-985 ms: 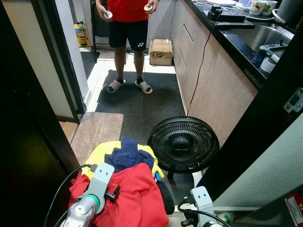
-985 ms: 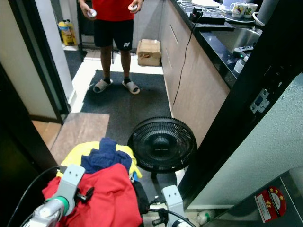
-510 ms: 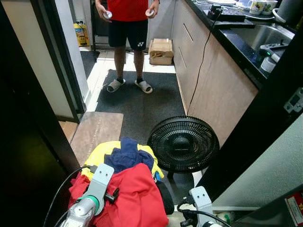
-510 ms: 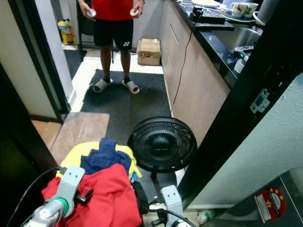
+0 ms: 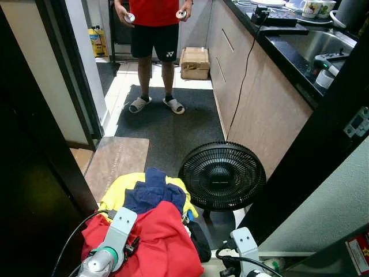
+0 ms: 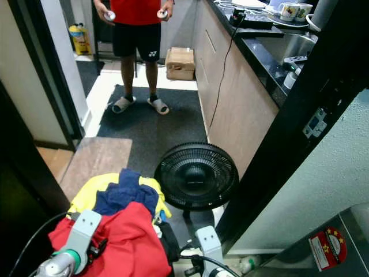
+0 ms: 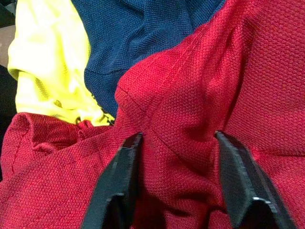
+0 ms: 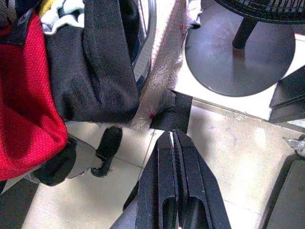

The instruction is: Clothes washing

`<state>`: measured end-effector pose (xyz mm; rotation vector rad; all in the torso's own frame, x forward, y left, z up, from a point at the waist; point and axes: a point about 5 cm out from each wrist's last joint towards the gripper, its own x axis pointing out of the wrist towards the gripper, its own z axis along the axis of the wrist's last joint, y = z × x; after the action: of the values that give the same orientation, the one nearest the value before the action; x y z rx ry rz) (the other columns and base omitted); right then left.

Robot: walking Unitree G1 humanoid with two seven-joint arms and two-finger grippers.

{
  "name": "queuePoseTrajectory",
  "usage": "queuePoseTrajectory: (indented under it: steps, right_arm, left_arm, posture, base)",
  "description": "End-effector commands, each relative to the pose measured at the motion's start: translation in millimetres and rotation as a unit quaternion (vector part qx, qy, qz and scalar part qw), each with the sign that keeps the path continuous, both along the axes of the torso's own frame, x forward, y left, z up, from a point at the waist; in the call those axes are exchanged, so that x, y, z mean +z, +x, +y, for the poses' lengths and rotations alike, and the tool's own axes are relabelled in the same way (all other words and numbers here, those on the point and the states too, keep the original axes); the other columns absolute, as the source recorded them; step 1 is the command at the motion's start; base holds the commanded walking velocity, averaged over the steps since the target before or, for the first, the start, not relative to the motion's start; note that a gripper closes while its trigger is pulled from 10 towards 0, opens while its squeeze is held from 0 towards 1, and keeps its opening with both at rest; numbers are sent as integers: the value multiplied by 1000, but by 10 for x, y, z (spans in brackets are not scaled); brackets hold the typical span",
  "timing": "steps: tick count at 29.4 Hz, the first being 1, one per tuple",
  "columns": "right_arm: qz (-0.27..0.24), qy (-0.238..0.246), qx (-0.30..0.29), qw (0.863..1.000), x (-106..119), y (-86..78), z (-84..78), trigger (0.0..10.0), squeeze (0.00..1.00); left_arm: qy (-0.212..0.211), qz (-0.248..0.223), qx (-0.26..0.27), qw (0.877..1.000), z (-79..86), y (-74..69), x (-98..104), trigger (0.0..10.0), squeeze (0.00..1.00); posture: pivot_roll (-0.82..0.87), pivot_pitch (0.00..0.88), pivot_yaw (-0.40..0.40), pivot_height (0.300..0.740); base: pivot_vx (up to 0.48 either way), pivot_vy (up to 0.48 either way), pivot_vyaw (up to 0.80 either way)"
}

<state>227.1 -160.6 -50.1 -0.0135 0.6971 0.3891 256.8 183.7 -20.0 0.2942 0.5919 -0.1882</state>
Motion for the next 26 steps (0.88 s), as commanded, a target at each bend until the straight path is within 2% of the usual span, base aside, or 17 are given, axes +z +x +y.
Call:
queuePoseTrajectory:
  steps: [1, 4, 13, 15, 17, 18, 19, 20, 21, 22, 23, 24, 25, 26]
  right_arm:
    - [10, -3, -2, 1000, -25, -32, -35, 10000, 0]
    - [8, -2, -3, 1000, -22, -27, -33, 10000, 0]
    - [7, -1, -5, 1000, -20, -25, -31, 10000, 0]
    - [2, 1, -7, 1000, -6, -6, -25, 10000, 0]
    - [2, 1, -7, 1000, -6, -6, -25, 10000, 0]
    - [-12, 3, -3, 1000, 37, 46, -6, 10000, 0]
    - [-12, 3, -3, 1000, 37, 46, -6, 10000, 0]
    - [-32, 7, 2, 999, 102, 119, 23, 10000, 0]
    - [-51, 12, 8, 999, 167, 187, 52, 10000, 0]
    - [-51, 12, 8, 999, 167, 187, 52, 10000, 0]
    - [-68, 16, 13, 997, 227, 246, 80, 10000, 0]
    - [-68, 16, 13, 997, 227, 246, 80, 10000, 0]
    - [-86, 19, 17, 996, 292, 307, 107, 10000, 0]
    - [-86, 19, 17, 996, 292, 307, 107, 10000, 0]
  left_arm:
    - [7, 29, 14, 999, 59, -111, -103, 0, 0]
    - [3, 8, 14, 1000, 43, -50, -52, 0, 0]
    - [-4, -19, 6, 1000, 17, 10, 21, 0, 0]
    - [-12, -53, -1, 999, -6, 85, 140, 0, 0]
    - [-12, -53, -1, 999, -6, 85, 140, 0, 0]
    - [-24, -99, -1, 995, -33, 206, 329, 0, 0]
    - [-24, -99, -1, 995, -33, 206, 329, 0, 0]
    - [-38, -151, 6, 988, -62, 347, 578, 0, 0]
    - [-49, -194, 10, 980, -90, 450, 799, 4588, 0]
    - [-49, -194, 10, 980, -90, 450, 799, 4588, 0]
    - [-58, -228, 12, 972, -114, 521, 980, 10000, 0]
    - [-58, -228, 12, 972, -114, 521, 980, 10000, 0]
    - [-68, -257, 11, 964, -145, 581, 1141, 10000, 0]
    - [-68, -257, 11, 964, -145, 581, 1141, 10000, 0]
  posture:
    - [74, 39, -8, 740]
    - [74, 39, -6, 740]
    - [74, 39, -6, 740]
    - [76, 45, -1, 740]
    - [76, 45, -1, 740]
    - [76, 45, -1, 740]
    - [76, 45, -1, 740]
    - [78, 48, -3, 740]
    - [78, 48, -3, 740]
    - [78, 48, -3, 740]
    - [78, 48, -3, 740]
    - [78, 48, -3, 740]
    - [81, 48, -5, 740]
    - [81, 48, -5, 740]
  base:
    - [0, 0, 0]
    - [0, 0, 0]
    - [0, 0, 0]
    - [0, 0, 0]
    - [0, 0, 0]
    - [0, 0, 0]
    - [0, 0, 0]
    - [0, 0, 0]
    - [0, 0, 0]
    - [0, 0, 0]
    - [0, 0, 0]
    - [0, 0, 0]
    - [0, 0, 0]
    - [0, 0, 0]
